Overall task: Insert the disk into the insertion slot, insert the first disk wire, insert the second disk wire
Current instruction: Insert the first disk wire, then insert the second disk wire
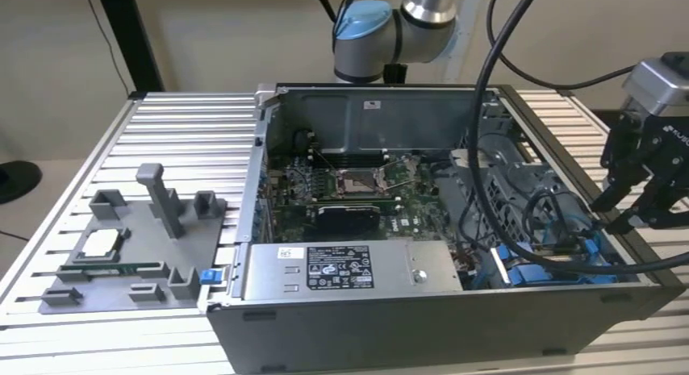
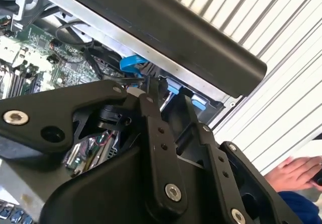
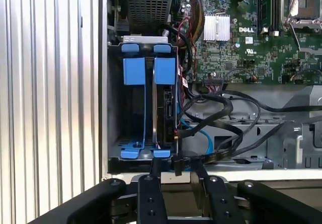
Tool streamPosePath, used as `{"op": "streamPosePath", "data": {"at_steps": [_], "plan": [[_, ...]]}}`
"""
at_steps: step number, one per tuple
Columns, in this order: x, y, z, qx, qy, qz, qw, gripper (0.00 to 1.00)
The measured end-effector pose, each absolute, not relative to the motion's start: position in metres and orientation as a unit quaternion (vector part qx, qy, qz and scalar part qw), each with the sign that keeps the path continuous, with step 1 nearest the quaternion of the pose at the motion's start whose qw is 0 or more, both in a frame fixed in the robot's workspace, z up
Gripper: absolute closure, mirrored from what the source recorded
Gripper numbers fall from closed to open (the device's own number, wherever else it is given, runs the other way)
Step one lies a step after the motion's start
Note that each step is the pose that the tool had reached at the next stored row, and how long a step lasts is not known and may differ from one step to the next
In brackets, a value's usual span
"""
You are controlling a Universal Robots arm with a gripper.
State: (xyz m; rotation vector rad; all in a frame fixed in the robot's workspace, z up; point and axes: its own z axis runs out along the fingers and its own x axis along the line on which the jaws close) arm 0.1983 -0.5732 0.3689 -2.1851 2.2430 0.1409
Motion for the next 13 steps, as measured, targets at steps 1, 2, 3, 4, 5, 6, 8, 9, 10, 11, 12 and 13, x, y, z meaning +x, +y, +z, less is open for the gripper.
{"op": "streamPosePath", "data": {"at_steps": [1, 2, 3, 4, 5, 6, 8, 9, 10, 11, 12, 13], "plan": [[0.1983, -0.5732, 0.3681, -0.697, 0.715, 0.046, 0.005, 0.00], [0.1984, -0.5731, 0.3674, -0.698, 0.715, 0.048, 0.006, 0.00], [0.1984, -0.5731, 0.3667, -0.698, 0.714, 0.050, 0.009, 0.00], [0.1984, -0.5732, 0.3664, -0.699, 0.713, 0.053, 0.012, 0.00], [0.1984, -0.5735, 0.3661, -0.699, 0.713, 0.056, 0.014, 0.00], [0.1985, -0.5746, 0.3658, -0.699, 0.712, 0.058, 0.016, 0.00], [0.1986, -0.5775, 0.3655, -0.700, 0.712, 0.061, 0.018, 0.00], [0.1986, -0.5793, 0.3653, -0.700, 0.711, 0.062, 0.020, 0.00], [0.1986, -0.5807, 0.3650, -0.700, 0.711, 0.063, 0.021, 0.00], [0.1987, -0.5815, 0.3645, -0.700, 0.711, 0.065, 0.023, 0.00], [0.1986, -0.5818, 0.3642, -0.700, 0.710, 0.069, 0.027, 0.00], [0.1986, -0.5822, 0.3641, -0.700, 0.710, 0.073, 0.031, 0.00]]}}
